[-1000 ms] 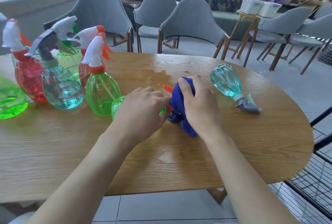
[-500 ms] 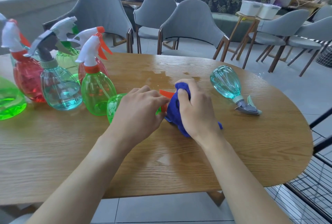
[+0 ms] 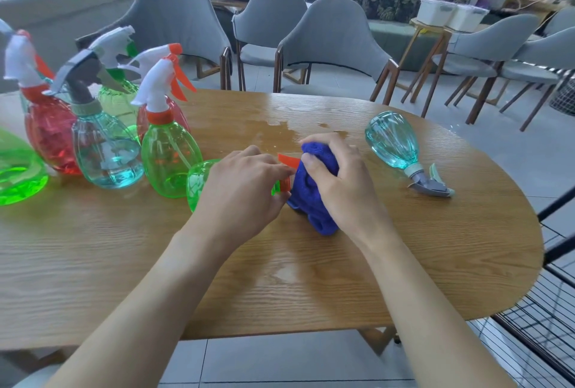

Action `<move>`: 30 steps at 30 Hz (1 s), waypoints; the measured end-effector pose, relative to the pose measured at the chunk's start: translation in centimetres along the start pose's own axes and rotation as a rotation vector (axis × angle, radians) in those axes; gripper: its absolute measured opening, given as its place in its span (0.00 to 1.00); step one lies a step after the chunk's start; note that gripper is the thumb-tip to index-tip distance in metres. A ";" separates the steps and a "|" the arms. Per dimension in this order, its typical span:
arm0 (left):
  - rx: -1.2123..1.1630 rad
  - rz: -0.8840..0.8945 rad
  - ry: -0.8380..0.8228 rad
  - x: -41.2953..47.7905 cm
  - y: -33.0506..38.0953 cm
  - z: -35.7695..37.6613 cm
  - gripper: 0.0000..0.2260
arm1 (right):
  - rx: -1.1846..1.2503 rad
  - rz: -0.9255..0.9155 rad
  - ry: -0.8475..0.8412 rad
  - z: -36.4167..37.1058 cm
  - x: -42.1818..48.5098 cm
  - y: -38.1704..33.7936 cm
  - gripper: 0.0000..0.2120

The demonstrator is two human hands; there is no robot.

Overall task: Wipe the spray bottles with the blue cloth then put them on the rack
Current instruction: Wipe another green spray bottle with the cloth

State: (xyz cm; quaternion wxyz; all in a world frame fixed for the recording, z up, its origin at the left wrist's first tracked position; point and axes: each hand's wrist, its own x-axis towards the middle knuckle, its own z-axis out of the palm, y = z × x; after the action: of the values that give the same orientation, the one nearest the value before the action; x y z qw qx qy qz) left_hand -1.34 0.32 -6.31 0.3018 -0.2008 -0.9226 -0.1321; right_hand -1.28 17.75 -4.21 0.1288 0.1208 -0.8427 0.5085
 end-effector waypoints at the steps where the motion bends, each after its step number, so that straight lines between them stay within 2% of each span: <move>1: 0.002 0.001 0.001 0.0 0.0 0.0 0.10 | 0.040 0.019 -0.003 0.0 0.0 0.2 0.08; 5: 0.027 0.019 0.007 -0.1 0.3 0.1 0.04 | 0.022 0.032 0.074 0.7 -0.1 0.0 0.04; 10: 0.047 0.003 0.021 -0.2 0.3 0.2 0.04 | -0.183 -0.037 0.177 1.9 -0.5 -0.8 0.10; 14: 0.034 -0.017 0.020 -0.1 0.1 0.0 0.02 | -0.297 -0.134 0.257 2.1 -0.5 -0.9 0.09; 17: 0.009 -0.057 0.005 0.2 0.1 -0.1 0.12 | -0.286 -0.093 0.315 1.8 -0.3 -0.5 0.12; 20: 0.025 -0.105 -0.020 0.4 0.2 0.0 0.18 | -0.176 -0.041 0.407 1.5 -0.4 -0.2 0.17; 22: 0.030 -0.131 -0.024 0.5 0.2 0.2 0.18 | -0.167 -0.073 0.475 1.3 -0.5 -0.1 0.17; 25: 0.024 -0.144 -0.022 0.6 0.3 0.2 0.15 | -0.202 -0.214 0.536 1.3 -0.8 -0.6 0.12; 27: 0.066 -0.105 -0.038 0.7 0.5 0.0 0.11 | -0.234 -0.299 0.518 1.7 -1.1 -1.2 0.08; 30: 0.118 -0.082 0.000 0.6 0.7 0.0 0.19 | -0.330 -0.337 0.361 3.3 -1.5 -1.8 0.08</move>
State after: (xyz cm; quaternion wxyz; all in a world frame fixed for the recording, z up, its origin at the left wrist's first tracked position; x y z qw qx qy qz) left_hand -1.50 1.10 -5.81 0.3076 -0.1449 -0.9361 -0.0898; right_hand 0.45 14.10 -4.70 0.3769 0.1441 -0.8457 0.3492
